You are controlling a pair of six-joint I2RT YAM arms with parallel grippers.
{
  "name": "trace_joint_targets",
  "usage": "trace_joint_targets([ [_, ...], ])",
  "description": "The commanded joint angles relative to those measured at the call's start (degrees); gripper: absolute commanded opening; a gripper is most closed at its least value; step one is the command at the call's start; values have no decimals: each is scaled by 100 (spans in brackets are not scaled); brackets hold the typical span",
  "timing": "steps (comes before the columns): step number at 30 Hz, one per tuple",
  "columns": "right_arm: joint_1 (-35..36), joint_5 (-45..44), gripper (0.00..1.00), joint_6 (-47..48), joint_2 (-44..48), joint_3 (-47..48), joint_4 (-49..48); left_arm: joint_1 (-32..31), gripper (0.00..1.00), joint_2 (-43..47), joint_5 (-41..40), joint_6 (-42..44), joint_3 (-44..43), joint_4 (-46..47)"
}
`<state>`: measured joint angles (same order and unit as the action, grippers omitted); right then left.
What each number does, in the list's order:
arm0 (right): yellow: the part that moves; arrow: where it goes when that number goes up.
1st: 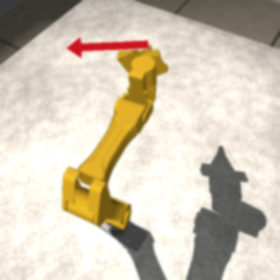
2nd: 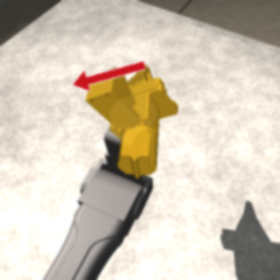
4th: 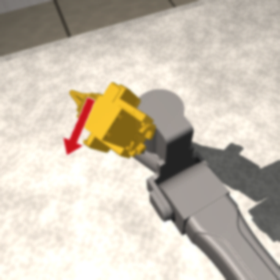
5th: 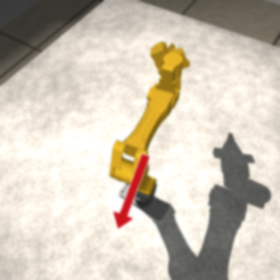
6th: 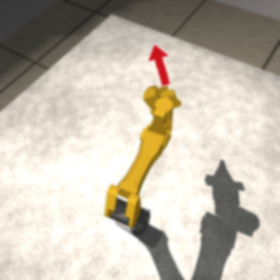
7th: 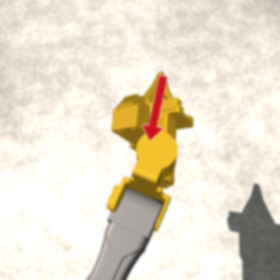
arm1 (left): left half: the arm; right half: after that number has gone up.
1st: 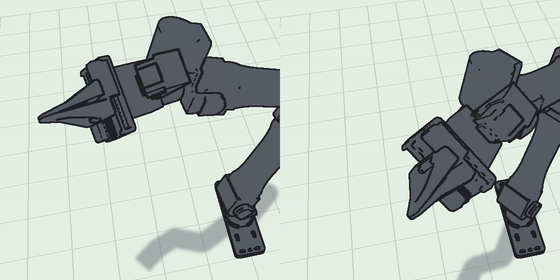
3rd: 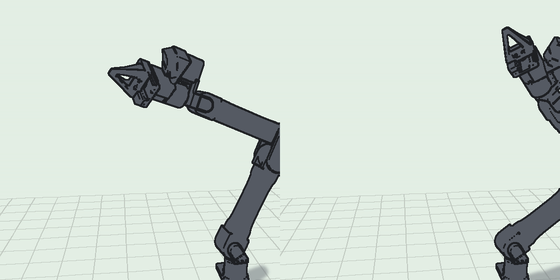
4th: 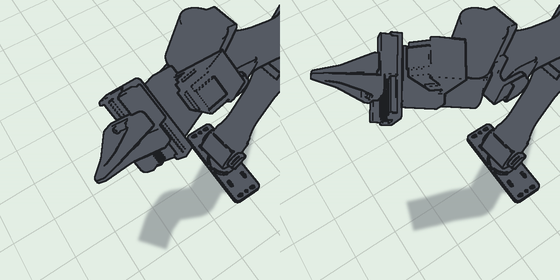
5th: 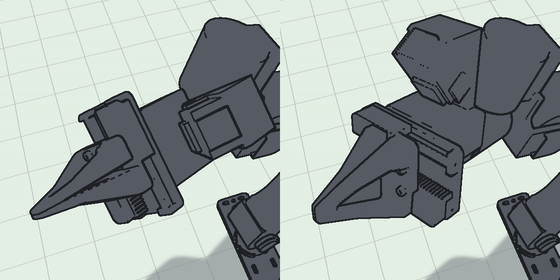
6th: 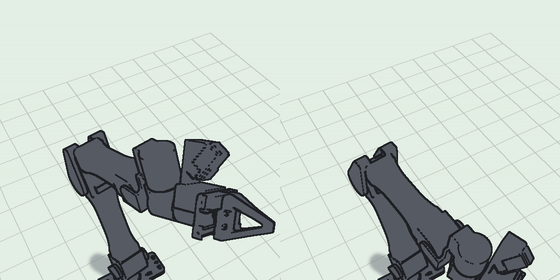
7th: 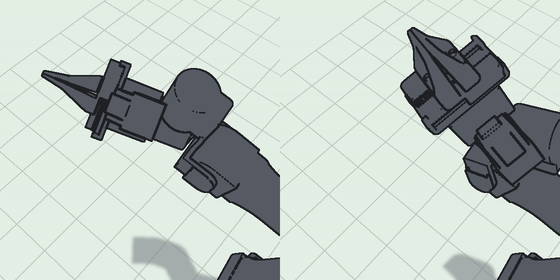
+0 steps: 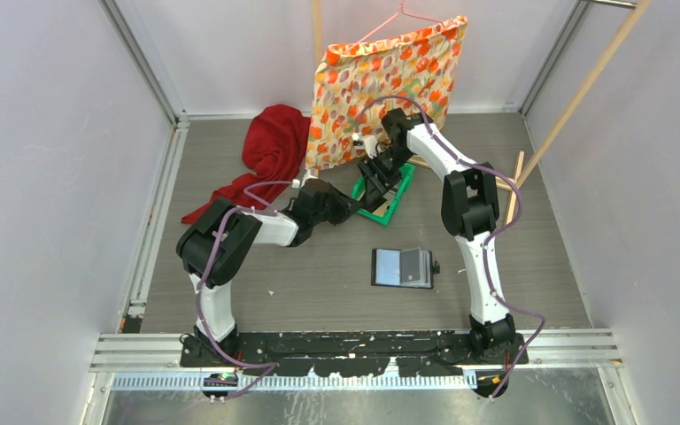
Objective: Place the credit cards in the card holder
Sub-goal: Pick up the credit card from the storage box.
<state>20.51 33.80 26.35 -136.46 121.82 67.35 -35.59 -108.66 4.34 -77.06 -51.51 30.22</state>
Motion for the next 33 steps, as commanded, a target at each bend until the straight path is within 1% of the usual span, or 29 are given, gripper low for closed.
trace_joint_targets([
  [1,-8,142,61,-42,64,88,50,-65,7,-94,-169,-111,-145,459],
  [3,-8,152,61,-33,75,88,58,-62,2,-118,-184,-133,-149,511],
  [4,-11,153,61,-31,84,88,61,-68,1,-130,-188,-151,-145,542],
  [8,-10,153,62,-12,146,107,87,-63,0,-147,-176,-157,-149,649],
  [16,-184,31,70,-8,682,468,192,-60,0,-170,-59,-53,-314,955],
  [23,-392,199,69,224,1334,259,309,-64,0,-135,85,165,-439,1322],
  [25,-475,483,66,474,1513,183,465,-68,0,-58,101,325,-408,1389],
  [27,-585,1000,60,1048,1690,52,815,-54,0,80,93,591,-318,1444],
  [28,-599,1254,55,1454,1794,-51,1079,-57,0,207,89,785,-253,1474],
  [29,-580,1431,46,1808,1895,-206,1250,-49,0,330,78,983,-162,1526],
  [30,-556,1563,43,2031,2002,-425,1307,-45,0,466,76,1217,-68,1561],
  [31,-479,1611,36,2232,2104,-635,1321,-44,0,620,76,1449,25,1640],
  [32,-387,1598,32,2479,2190,-868,1327,-50,0,796,119,1810,112,1670],
  [33,-296,1515,27,2531,2254,-1076,1257,-42,0,960,149,1991,193,1718],
])
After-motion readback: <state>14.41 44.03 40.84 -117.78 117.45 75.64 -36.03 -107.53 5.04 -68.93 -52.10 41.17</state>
